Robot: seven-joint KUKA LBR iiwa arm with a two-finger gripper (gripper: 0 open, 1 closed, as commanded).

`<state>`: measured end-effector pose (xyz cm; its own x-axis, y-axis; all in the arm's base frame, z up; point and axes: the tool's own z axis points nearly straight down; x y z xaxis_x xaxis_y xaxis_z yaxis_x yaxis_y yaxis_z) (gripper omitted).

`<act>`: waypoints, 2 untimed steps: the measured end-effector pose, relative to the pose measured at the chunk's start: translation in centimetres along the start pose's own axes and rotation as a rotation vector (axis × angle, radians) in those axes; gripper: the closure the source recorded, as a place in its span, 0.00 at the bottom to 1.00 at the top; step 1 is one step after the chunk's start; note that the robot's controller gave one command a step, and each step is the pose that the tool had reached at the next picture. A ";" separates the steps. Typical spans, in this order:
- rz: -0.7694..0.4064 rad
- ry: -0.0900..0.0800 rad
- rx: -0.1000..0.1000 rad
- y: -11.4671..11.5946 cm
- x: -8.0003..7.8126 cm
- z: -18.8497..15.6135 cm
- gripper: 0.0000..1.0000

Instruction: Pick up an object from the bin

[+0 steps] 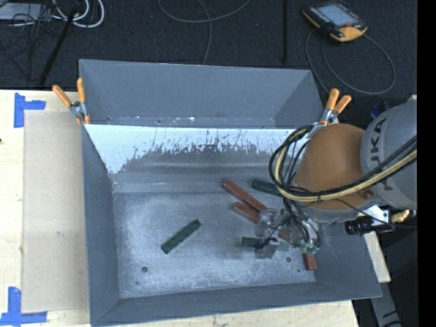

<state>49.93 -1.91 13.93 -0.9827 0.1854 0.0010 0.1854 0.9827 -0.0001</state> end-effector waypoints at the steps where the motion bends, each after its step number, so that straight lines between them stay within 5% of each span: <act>1: 0.000 0.007 0.001 1.1 -1.1 -4.4 1.00; 2: 0.013 0.005 0.000 -0.8 -0.3 -10.4 1.00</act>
Offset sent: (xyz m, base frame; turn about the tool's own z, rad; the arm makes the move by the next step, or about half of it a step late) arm -0.0144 -0.0308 0.1464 0.0307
